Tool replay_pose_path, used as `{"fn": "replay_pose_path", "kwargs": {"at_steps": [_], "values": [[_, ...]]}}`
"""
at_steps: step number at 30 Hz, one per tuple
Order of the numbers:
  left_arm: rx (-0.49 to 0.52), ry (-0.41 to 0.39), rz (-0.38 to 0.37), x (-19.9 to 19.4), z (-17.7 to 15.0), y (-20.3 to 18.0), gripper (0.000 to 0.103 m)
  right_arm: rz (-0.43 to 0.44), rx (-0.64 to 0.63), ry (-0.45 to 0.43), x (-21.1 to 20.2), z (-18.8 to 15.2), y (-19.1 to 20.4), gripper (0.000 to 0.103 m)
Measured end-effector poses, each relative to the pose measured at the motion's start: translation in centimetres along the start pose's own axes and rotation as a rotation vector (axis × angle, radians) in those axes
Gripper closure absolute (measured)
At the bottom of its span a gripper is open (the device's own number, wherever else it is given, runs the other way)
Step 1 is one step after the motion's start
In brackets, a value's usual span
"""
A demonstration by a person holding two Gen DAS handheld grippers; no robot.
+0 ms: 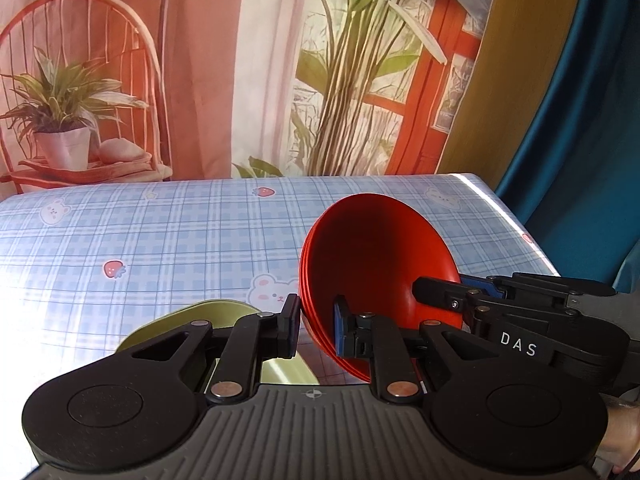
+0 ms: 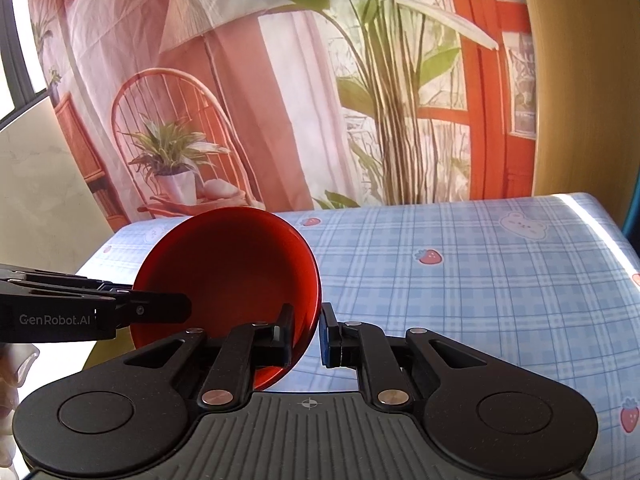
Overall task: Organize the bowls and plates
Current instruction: 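Lower the red bowl stack onto the green plates with both grippers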
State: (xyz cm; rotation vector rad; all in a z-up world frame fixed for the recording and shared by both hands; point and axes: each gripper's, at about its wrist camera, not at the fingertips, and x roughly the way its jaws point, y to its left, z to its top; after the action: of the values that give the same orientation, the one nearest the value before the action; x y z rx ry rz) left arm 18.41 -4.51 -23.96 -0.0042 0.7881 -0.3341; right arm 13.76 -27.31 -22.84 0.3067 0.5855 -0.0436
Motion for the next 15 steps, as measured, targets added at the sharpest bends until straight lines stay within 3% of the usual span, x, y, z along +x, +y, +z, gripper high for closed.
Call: {"fn": "replay_pose_path", "kwargs": {"at_steps": [15], "values": [[-0.112, 0.029, 0.055, -2.8, -2.6, 7.0, 0.085, 0.069, -0.099, 0.070, 2.7, -1.3, 8.6, 0.091]]}}
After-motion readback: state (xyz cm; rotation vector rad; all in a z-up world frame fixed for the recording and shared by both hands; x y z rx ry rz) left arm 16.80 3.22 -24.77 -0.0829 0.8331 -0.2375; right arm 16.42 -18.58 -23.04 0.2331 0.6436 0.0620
